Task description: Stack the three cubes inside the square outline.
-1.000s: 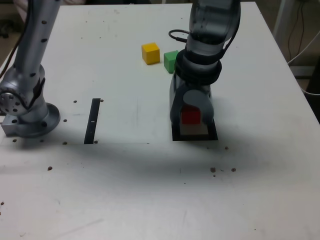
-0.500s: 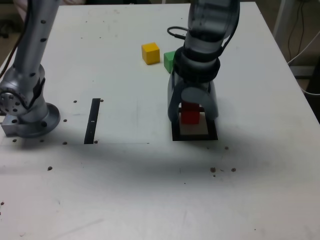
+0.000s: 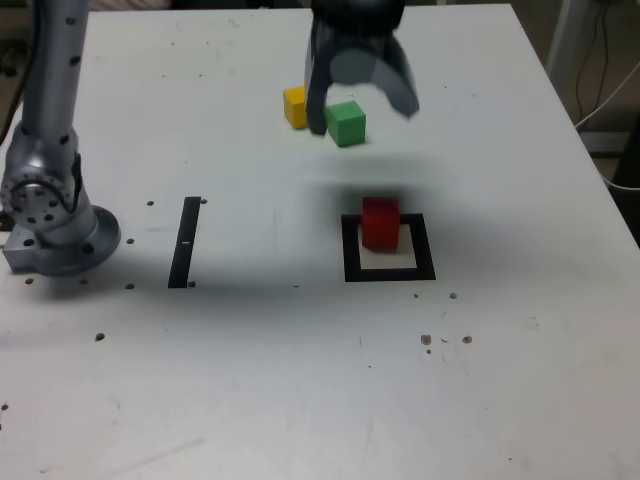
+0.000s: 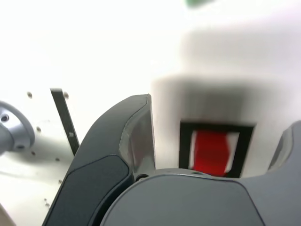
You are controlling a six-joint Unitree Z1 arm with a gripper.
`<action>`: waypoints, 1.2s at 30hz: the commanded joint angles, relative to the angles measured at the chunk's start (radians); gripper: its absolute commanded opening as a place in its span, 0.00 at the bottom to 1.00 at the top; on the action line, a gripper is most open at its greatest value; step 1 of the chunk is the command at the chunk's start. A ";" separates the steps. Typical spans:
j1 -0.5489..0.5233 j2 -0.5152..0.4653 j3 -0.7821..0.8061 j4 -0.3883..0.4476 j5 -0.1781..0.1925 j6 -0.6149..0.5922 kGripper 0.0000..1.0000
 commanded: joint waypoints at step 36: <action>0.447 0.112 0.082 -0.137 0.031 0.099 0.98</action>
